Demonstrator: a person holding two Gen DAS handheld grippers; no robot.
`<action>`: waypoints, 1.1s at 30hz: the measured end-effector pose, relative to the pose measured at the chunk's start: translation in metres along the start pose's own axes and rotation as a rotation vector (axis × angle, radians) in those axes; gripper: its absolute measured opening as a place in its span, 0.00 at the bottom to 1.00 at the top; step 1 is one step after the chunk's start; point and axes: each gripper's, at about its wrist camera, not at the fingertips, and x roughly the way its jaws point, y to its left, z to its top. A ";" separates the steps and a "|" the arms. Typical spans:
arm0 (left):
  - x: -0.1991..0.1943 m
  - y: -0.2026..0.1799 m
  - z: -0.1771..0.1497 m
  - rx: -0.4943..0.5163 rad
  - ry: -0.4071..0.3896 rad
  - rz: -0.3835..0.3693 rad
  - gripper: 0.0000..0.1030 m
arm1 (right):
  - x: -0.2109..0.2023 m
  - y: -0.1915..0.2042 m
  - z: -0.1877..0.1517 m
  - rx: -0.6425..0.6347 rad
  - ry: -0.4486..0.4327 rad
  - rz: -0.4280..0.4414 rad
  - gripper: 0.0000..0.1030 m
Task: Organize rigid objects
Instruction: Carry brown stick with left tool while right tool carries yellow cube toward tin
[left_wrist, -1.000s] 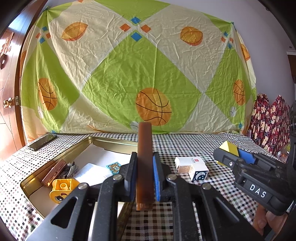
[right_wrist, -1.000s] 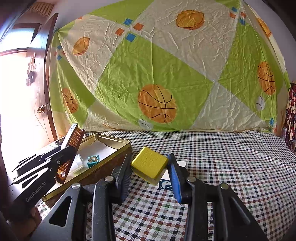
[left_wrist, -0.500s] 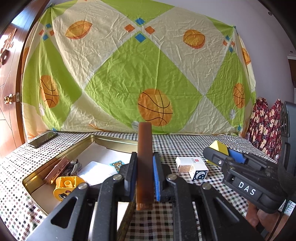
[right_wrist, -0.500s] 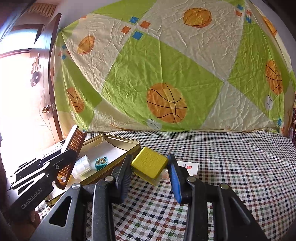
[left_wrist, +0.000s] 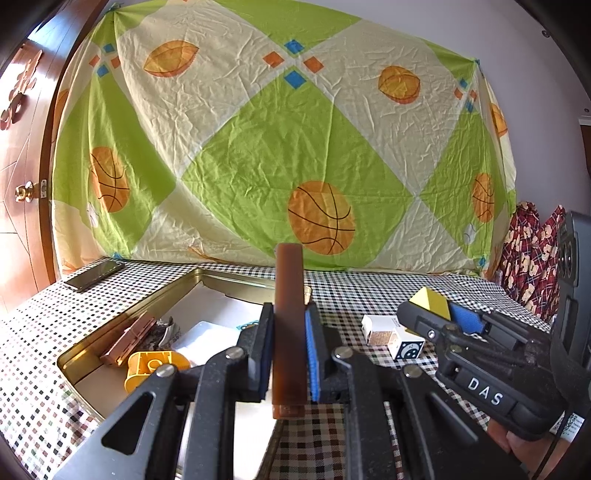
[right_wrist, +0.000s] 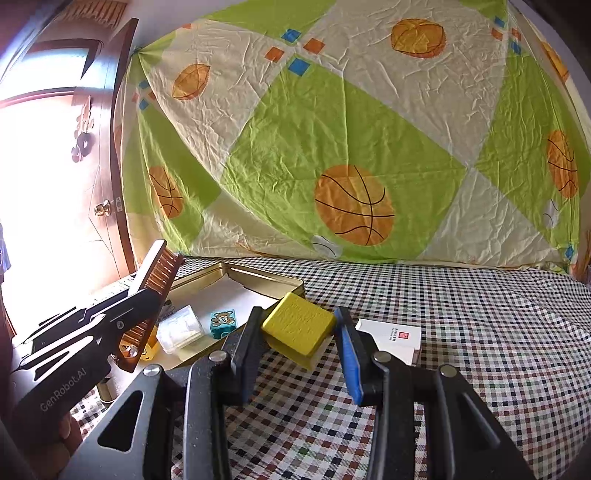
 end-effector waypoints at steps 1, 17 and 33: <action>0.000 0.002 0.000 -0.003 0.001 0.000 0.14 | 0.000 0.002 0.000 -0.003 0.000 0.002 0.39; -0.001 0.025 0.001 -0.026 0.004 0.032 0.14 | 0.010 0.028 0.001 -0.043 0.009 0.041 0.39; 0.002 0.046 0.001 -0.042 0.032 0.066 0.14 | 0.023 0.049 0.004 -0.078 0.030 0.067 0.39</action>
